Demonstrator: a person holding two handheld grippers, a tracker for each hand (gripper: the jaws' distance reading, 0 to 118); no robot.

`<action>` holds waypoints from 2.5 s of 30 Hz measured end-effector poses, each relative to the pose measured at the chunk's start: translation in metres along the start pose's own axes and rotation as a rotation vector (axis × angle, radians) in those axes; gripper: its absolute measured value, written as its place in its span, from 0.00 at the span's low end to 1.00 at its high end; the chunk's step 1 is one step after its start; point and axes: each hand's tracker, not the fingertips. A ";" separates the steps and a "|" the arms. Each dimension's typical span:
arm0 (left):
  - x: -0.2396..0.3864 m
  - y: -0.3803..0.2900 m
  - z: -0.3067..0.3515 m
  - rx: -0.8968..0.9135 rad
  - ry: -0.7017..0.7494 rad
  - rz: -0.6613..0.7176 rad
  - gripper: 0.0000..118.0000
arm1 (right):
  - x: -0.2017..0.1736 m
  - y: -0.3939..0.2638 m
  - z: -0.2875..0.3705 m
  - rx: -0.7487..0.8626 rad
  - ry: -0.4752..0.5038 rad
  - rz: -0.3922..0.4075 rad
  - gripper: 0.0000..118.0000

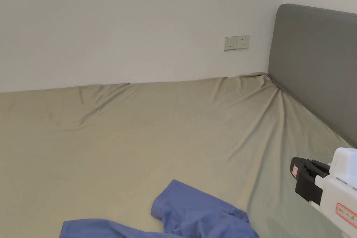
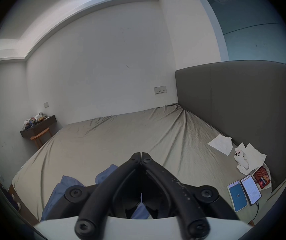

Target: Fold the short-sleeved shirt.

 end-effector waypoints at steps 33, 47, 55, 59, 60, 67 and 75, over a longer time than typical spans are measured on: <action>-0.309 -0.110 0.276 0.491 0.247 0.558 0.00 | -0.077 -0.038 -0.019 -0.061 0.041 0.076 0.01; -0.372 -0.079 0.117 0.106 0.197 0.563 0.90 | -0.095 -0.063 -0.041 -0.183 0.009 0.108 0.01; -0.318 -0.076 0.081 0.035 0.363 0.258 0.52 | -0.090 -0.070 -0.049 -0.214 -0.003 0.119 0.01; -0.296 -0.079 0.103 0.134 0.190 0.244 0.03 | -0.081 -0.077 -0.055 -0.232 0.003 0.095 0.01; -0.296 -0.079 0.100 0.100 0.149 0.293 0.03 | -0.077 -0.079 -0.057 -0.243 -0.004 0.079 0.01; -0.304 -0.099 0.138 0.287 0.003 0.557 0.03 | -0.037 -0.098 -0.062 -0.299 -0.052 0.028 0.01; -0.273 -0.091 0.249 0.661 -0.107 0.563 0.03 | 0.027 -0.119 -0.123 -0.426 -0.102 -0.084 0.01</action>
